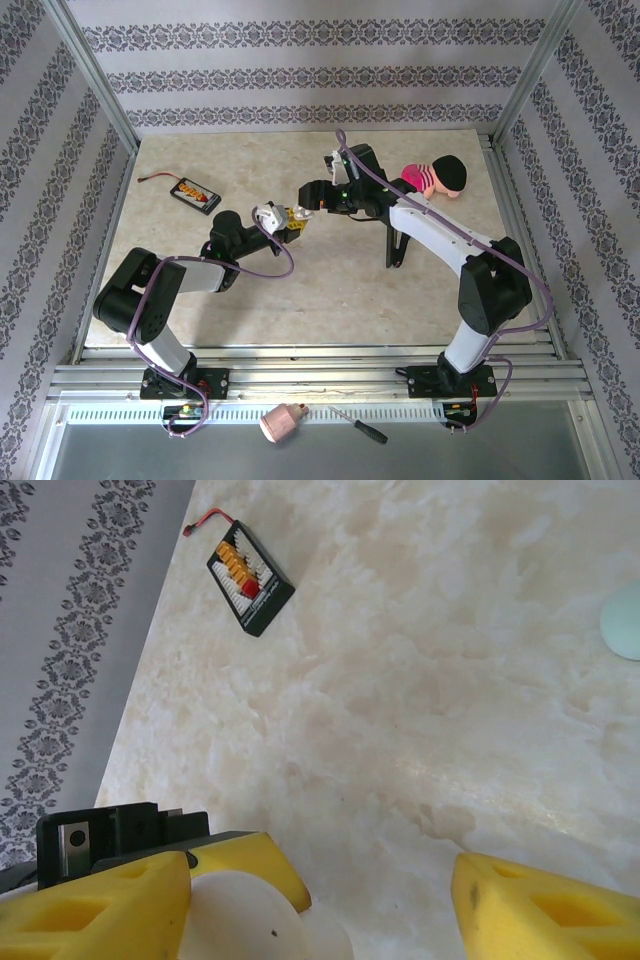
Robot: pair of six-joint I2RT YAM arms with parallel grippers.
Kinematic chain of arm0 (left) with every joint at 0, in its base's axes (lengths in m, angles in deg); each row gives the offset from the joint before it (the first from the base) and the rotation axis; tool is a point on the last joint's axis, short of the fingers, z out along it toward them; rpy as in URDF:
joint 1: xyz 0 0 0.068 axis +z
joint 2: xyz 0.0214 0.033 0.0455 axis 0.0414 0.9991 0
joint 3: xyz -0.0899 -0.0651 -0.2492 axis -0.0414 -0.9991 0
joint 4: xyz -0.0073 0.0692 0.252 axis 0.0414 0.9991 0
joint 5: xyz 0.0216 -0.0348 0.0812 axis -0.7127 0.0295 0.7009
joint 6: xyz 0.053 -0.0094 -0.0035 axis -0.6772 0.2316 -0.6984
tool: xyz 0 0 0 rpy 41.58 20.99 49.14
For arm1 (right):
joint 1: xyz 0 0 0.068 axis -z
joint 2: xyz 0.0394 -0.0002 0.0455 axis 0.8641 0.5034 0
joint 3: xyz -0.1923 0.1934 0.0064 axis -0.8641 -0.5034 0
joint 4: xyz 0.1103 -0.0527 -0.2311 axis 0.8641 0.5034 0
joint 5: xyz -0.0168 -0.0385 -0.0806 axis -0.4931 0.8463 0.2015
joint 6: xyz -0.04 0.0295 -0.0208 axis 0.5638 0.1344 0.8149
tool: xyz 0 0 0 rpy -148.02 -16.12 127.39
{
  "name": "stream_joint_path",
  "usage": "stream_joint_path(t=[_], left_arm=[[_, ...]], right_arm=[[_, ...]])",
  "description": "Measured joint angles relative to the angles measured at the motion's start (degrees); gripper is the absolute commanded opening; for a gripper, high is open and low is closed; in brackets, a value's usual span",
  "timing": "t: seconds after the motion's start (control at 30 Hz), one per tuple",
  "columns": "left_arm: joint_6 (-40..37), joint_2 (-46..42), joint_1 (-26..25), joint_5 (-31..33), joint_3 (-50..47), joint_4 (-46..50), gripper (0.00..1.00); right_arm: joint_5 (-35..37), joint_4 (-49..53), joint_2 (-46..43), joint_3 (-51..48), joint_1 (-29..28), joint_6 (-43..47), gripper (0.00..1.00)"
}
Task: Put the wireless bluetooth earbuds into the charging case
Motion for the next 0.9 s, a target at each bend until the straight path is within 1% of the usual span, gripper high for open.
stream_joint_path(t=[0.13, 0.27, 0.43, 0.57, 0.63, 0.7, 0.77, 0.83, 0.9], left_arm=[[1.01, 0.0, 0.02, 1.4, 0.0, 0.33, 0.0], [2.19, -0.02, 0.02, 2.62, 0.02, 0.2, 0.0], [2.19, -0.28, 0.02, 2.6, -0.02, 0.11, 0.0], [2.08, -1.16, 0.02, 1.9, -0.22, 0.13, 0.0], [1.95, -1.77, 0.02, 0.22, -0.22, 0.22, 0.01], [2.12, -2.34, 0.11, -2.64, -0.17, 0.37, 0.01], [2.62, -2.43, 0.13, -6.14, 0.37, 0.87, 0.01], [3.3, -2.43, 0.13, -9.55, 1.03, 1.57, 0.01], [3.91, -2.43, 0.13, -12.07, 1.18, 1.6, 0.01]], right_arm=[[-0.07, 1.29, -1.05, -0.68, 0.0, 1.11, 0.7], [-0.15, 4.44, -2.82, -1.2, 0.0, 4.7, 0.7], [-0.31, 7.85, -5.25, -1.22, 1.57, 8.2, 0.7], [-1.95, 8.41, -5.42, -0.26, 2.97, 10.84, 0.74], [-4.15, 8.68, -5.42, 0.22, 2.93, 15.82, 0.73], [-5.25, 9.97, -5.55, 0.44, 2.38, 23.06, 0.73], [-4.96, 12.33, -6.12, 0.48, 1.29, 32.13, 0.73], [-4.85, 14.49, -7.58, 0.07, -0.15, 42.25, 0.68], [-5.05, 16.24, -9.53, -0.37, -1.33, 50.42, 0.67]])
